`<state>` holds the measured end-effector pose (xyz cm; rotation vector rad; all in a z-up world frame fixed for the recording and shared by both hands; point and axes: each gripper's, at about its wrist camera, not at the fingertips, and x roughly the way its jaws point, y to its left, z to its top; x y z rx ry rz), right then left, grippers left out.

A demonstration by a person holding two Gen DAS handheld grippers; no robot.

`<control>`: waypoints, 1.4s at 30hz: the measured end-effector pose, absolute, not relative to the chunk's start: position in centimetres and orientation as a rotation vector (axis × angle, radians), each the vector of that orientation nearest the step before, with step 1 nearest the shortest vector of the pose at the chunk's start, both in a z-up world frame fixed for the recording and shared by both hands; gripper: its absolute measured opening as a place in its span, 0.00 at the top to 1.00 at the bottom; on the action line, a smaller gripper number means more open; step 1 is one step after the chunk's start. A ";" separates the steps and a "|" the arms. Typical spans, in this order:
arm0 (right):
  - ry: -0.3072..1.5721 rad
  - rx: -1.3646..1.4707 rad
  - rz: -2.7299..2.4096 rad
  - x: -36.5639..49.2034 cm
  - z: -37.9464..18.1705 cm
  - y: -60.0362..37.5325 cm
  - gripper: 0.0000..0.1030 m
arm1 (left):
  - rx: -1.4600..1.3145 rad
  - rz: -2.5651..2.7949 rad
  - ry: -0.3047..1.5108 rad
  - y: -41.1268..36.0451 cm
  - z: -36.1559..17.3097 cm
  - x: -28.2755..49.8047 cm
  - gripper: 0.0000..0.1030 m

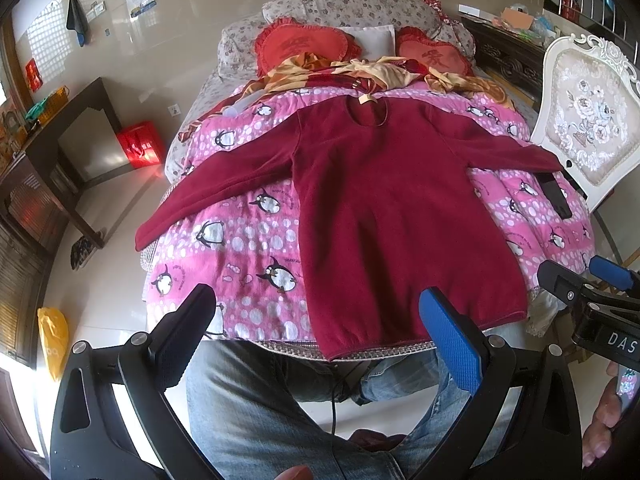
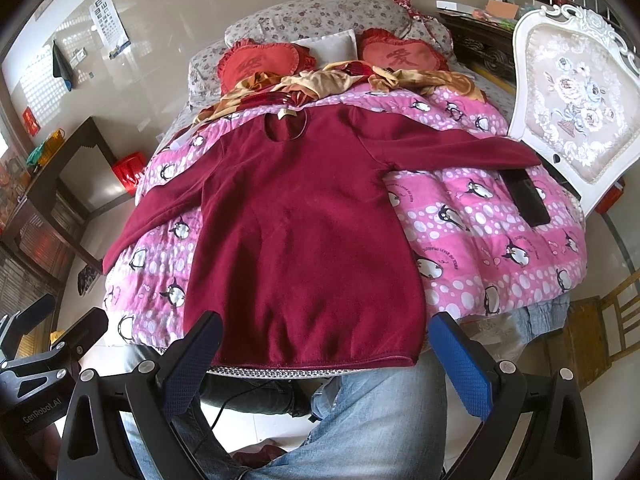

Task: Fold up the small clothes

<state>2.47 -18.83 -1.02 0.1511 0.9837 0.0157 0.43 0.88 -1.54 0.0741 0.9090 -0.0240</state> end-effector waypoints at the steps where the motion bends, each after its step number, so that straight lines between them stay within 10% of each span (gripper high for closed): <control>1: 0.984 0.150 0.016 2.6 -0.9 -18.8 0.00 | 0.075 -0.024 0.909 0.8 -1.5 0.4 0.01; 36: 1.009 0.188 0.105 5.1 -3.4 -20.0 0.03 | 0.102 0.011 1.022 -1.0 -4.4 4.4 0.01; 42: 1.023 0.239 0.125 7.5 -4.9 -21.3 0.15 | 0.106 0.006 1.051 -1.8 -6.0 7.5 0.01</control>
